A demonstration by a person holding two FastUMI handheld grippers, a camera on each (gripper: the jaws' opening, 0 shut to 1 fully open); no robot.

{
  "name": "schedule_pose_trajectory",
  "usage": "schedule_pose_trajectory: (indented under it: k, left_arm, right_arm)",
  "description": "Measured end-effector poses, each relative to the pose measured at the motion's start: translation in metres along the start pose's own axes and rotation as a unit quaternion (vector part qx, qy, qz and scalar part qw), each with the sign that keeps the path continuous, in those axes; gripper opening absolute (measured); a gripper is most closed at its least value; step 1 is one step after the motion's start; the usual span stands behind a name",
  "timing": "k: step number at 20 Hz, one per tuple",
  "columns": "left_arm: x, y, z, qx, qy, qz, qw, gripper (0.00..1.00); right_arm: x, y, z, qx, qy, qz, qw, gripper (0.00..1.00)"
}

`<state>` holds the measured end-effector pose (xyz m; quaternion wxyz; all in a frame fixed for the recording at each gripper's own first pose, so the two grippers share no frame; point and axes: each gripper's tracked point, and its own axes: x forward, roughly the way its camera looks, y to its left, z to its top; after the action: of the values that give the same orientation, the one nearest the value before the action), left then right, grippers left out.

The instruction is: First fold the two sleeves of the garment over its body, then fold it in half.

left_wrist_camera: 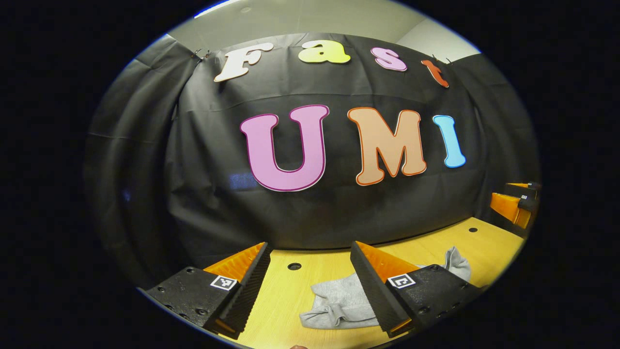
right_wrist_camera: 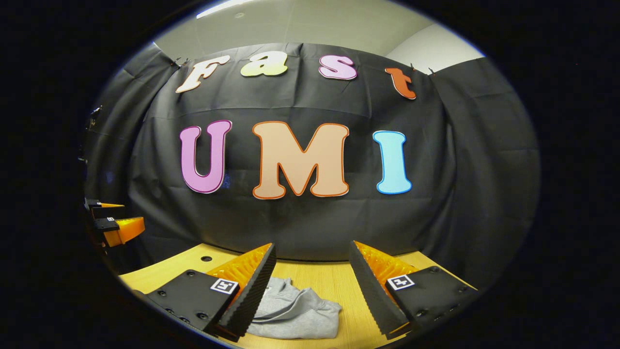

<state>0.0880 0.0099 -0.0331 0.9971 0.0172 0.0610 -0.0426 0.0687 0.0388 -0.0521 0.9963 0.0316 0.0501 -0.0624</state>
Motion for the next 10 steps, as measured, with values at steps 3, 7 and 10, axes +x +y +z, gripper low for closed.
schedule_pose_trajectory:
  k: [3,7,10]
  left_arm:
    - [0.005,0.002,-0.003,-0.004,0.003,-0.009,1.000,0.96]
    - [0.010,0.008,-0.004,-0.002,0.001,-0.019,1.000,0.96]
    - [0.013,0.013,-0.006,0.000,0.003,-0.026,1.000,0.96]
  right_arm:
    - [-0.003,0.005,0.003,-0.005,-0.004,-0.006,1.000,0.96]
    - [-0.005,0.011,0.004,-0.007,-0.007,-0.013,1.000,0.96]
    - [-0.007,0.016,0.005,-0.001,-0.009,-0.021,1.000,0.96]
